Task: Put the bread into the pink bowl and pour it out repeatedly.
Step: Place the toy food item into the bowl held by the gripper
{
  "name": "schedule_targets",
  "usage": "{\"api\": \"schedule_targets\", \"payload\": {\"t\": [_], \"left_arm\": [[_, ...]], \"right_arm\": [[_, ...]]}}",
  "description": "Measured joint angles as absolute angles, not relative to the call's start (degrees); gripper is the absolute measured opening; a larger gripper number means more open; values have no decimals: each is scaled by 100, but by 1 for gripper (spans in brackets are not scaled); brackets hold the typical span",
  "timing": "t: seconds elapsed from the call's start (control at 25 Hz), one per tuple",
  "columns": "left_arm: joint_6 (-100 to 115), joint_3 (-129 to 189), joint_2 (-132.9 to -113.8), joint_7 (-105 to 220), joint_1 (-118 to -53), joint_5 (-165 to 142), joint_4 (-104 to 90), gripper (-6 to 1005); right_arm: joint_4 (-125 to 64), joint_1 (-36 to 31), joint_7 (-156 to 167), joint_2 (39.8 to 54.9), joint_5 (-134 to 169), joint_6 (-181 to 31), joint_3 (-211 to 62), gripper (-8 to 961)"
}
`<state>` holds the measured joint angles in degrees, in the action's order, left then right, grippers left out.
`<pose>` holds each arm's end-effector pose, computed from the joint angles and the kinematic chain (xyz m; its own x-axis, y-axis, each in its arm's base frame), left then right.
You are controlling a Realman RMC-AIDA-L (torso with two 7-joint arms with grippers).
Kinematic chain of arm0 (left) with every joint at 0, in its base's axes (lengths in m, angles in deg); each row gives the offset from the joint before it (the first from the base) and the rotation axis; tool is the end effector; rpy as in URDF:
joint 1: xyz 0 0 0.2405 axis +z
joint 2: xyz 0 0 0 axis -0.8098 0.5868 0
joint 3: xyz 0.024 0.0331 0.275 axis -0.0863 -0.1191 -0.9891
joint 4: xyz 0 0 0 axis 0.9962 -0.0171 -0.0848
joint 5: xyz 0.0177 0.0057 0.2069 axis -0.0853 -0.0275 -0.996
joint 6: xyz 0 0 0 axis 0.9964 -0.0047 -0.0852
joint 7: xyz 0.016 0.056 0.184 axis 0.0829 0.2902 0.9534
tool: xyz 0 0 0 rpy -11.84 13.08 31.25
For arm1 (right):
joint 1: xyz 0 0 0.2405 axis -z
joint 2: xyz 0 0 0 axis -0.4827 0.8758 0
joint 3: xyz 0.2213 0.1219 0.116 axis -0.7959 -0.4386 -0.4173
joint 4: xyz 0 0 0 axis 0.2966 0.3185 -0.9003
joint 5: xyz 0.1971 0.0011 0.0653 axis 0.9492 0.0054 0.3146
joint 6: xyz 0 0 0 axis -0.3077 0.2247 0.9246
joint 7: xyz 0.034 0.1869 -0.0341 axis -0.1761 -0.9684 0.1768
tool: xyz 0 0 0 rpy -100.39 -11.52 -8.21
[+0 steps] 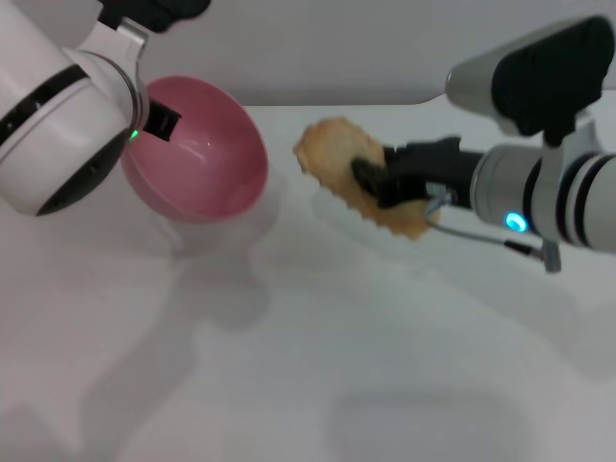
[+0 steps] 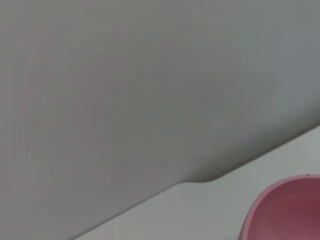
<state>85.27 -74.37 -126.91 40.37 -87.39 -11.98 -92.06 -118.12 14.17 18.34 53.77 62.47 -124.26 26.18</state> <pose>-0.1813 0.4322 -0.0282 0.7997 0.5961 0.0720 0.2695 -0.2493 -0.9302 0.1602 0.3690 -0.0966 0.7842 -0.4927 -0.3770 -0.6188 -0.5771 -0.5329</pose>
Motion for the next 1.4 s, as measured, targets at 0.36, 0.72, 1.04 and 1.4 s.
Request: {"api": "schedule_targets", "payload": {"t": [0.36, 0.72, 1.04, 1.4], "left_arm": [[8051, -7730, -12692, 4038, -8702, -541, -9049, 47], [7671, -7950, -12703, 4036, -8768, -67, -9060, 48], [7607, -7971, -12696, 4054, -8782, 13, -9080, 48], [7597, -7964, -12684, 4054, -8791, -4, -9087, 47]], "right_arm": [[-12461, 1351, 1827, 5372, 6058, -12543, 2546, 252], [-11953, 1062, 1823, 5367, 6080, -12362, 2561, 208], [-11841, 981, 1817, 5376, 6184, -12204, 2724, 172], [-11714, 1025, 1844, 5364, 6130, -12012, 2839, 415]]}}
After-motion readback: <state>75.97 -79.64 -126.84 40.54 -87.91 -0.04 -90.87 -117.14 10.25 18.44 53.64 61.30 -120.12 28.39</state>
